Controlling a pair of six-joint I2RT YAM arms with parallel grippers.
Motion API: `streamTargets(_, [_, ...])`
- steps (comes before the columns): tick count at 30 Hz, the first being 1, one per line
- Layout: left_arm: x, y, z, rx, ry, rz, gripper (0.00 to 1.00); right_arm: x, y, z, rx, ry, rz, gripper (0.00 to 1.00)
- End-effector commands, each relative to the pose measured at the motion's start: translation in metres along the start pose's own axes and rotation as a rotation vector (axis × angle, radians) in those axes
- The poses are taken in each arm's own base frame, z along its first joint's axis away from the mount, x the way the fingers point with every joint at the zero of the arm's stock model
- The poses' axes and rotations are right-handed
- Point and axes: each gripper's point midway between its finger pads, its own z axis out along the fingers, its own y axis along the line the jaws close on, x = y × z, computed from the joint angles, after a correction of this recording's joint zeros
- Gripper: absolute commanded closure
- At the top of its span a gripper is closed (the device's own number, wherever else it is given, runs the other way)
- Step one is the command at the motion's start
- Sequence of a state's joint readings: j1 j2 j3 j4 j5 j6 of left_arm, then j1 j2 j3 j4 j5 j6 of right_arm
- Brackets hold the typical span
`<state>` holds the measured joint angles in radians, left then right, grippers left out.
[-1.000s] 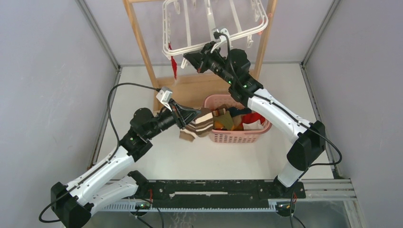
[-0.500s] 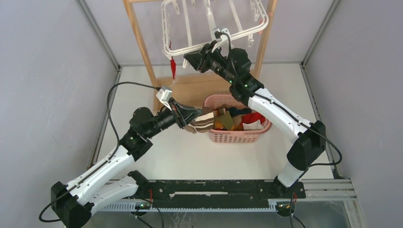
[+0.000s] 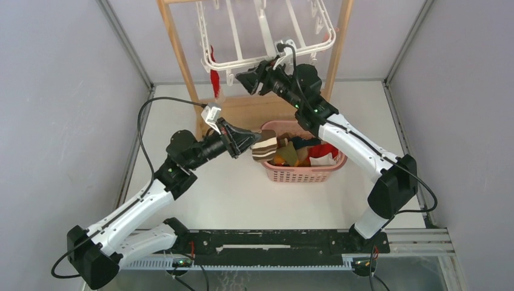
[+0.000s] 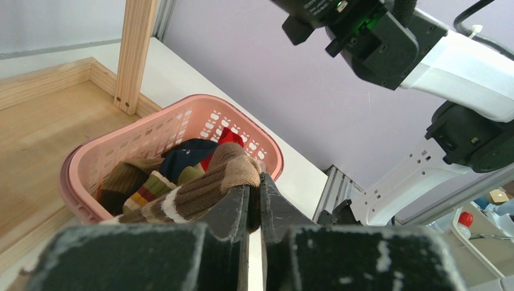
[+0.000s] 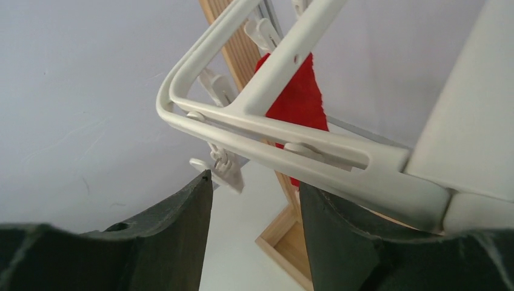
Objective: Remove the socks clipped to the hanger
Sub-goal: Place the sock in the bin.
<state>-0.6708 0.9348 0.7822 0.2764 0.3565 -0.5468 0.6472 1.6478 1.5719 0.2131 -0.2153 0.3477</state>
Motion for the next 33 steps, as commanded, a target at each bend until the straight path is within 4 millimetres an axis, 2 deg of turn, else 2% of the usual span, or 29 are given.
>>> streamTargets(1, [-0.043, -0.03, 0.005, 0.097, -0.092, 0.024, 1.0, -0.038, 0.006, -0.02, -0.006, -0.089, 0.002, 0.37])
streamTargets(5, [-0.048, -0.036, 0.01, 0.115, -0.088, 0.027, 1.0, -0.043, -0.004, -0.04, 0.046, -0.098, 0.027, 0.35])
streamTargets(11, [-0.05, -0.044, 0.024, 0.132, -0.073, 0.029, 0.99, -0.05, -0.024, -0.088, 0.168, -0.106, 0.067, 0.31])
streamTargets(20, [-0.047, -0.054, 0.055, 0.168, -0.045, 0.024, 0.99, -0.057, -0.046, -0.154, 0.295, -0.111, 0.094, 0.29])
streamTargets(22, [-0.047, -0.056, 0.064, 0.176, -0.036, 0.021, 0.99, -0.052, -0.051, -0.168, 0.321, -0.089, 0.103, 0.28])
streamTargets(33, [-0.018, -0.059, 0.116, 0.215, 0.039, -0.017, 0.98, -0.044, -0.062, -0.228, 0.42, -0.08, 0.089, 0.27])
